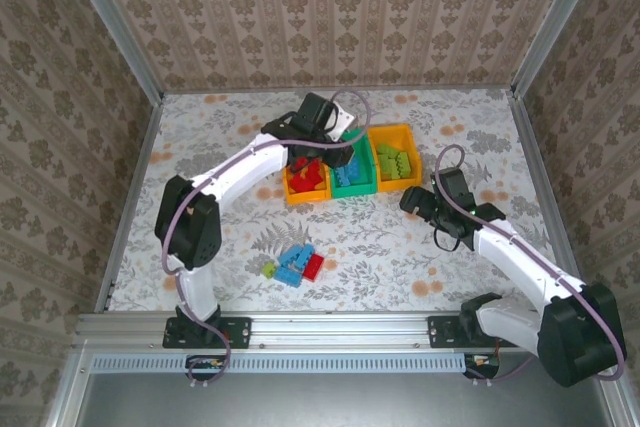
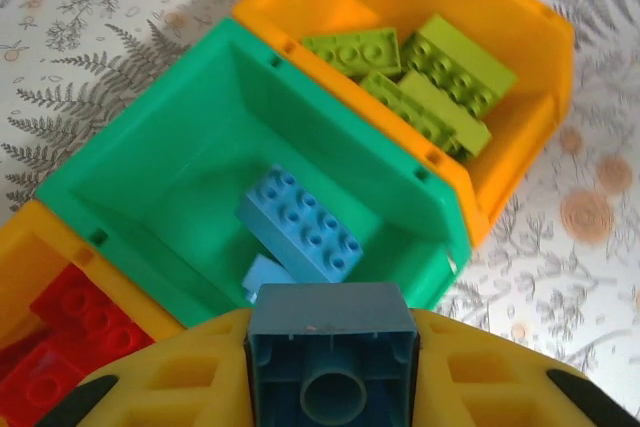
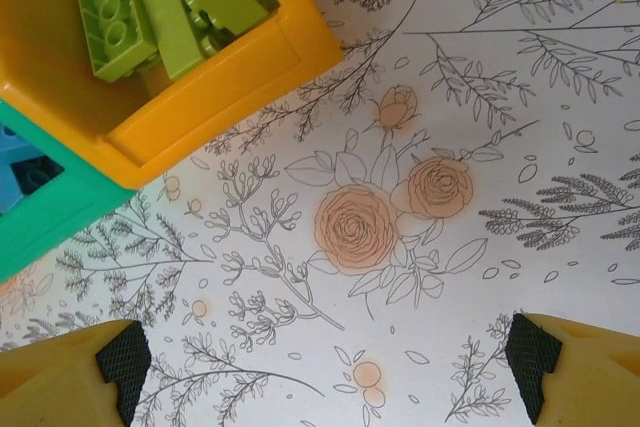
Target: Sort the legos into containers by color
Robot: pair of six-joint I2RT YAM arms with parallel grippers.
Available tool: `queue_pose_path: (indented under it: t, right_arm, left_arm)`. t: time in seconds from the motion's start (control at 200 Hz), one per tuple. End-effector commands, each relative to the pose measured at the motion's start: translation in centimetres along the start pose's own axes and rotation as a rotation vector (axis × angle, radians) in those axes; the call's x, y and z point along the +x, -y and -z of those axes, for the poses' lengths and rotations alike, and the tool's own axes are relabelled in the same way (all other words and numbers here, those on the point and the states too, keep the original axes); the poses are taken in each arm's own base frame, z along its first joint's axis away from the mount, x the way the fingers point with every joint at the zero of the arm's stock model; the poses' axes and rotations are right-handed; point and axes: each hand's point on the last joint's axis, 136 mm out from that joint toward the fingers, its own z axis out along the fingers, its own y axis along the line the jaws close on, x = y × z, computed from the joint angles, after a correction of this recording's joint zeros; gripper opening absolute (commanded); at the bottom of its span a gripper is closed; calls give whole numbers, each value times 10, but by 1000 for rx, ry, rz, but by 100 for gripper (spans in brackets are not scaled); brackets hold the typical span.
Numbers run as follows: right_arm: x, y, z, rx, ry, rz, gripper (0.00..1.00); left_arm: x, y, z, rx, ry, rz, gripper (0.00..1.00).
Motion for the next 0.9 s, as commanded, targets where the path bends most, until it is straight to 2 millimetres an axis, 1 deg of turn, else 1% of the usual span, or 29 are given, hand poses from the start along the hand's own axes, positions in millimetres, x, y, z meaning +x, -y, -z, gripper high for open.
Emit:
queue_pose_path:
  t: [0.0,0.185,0.3,0.36,0.4,0.45,0.525,0.565,0.62,0.64,0.65,0.66,0.705,0.785,0.835,0.895]
  right_arm:
    - [10,-4,1,-23,-22,13,95]
    - [20,-11,-3,-27,-48,52,95]
    - [24,-14,-5,-25,-56,64,95]
    - [24,-16,-5,-27,-57,69,95]
    - [25,-16,-5,-27,-58,72,95]
    - [25,-19,-5,-32,-58,81,95]
    - [26,-23,-5,-40,-59,107,95]
    - [27,-27,-4,-49,-61,132,95]
    - [29,-32,-4,-52,-60,172,95]
    - [30,-35,-4,-52,-58,189,95]
    - [30,-36,-3,-52,-58,198,95]
    - [31,-37,-3,-52,-56,208,95]
    - [33,-43,-3,-53,-52,261,95]
    - [41,-56,-4,-71,-57,357,95]
    - [48,-68,-4,-96,-66,426,95]
    - [59,-81,-6,-124,-85,503,95]
  left_arm:
    - [3,11,-20,74,-44,78,34]
    - [1,-3,-39,85,-69,209,34]
    - [1,-10,-43,103,-72,289,35]
    - [1,-11,-43,107,-68,304,37]
    - [1,-11,-42,105,-65,307,40]
    - [2,-11,-41,103,-64,310,47]
    - [1,-9,-38,109,-54,313,65]
    - [-1,-9,-35,112,-40,315,72]
    - [-3,-8,-30,117,-17,321,85]
    - [-6,-7,-27,121,-1,319,92]
    - [-5,-6,-27,123,1,319,97]
    - [-6,-6,-26,124,9,319,99]
    - [-11,-3,-19,136,46,315,100]
    - [-12,0,-8,148,110,310,100]
    - [-16,1,3,149,161,301,100]
    - [-15,1,13,136,202,289,100]
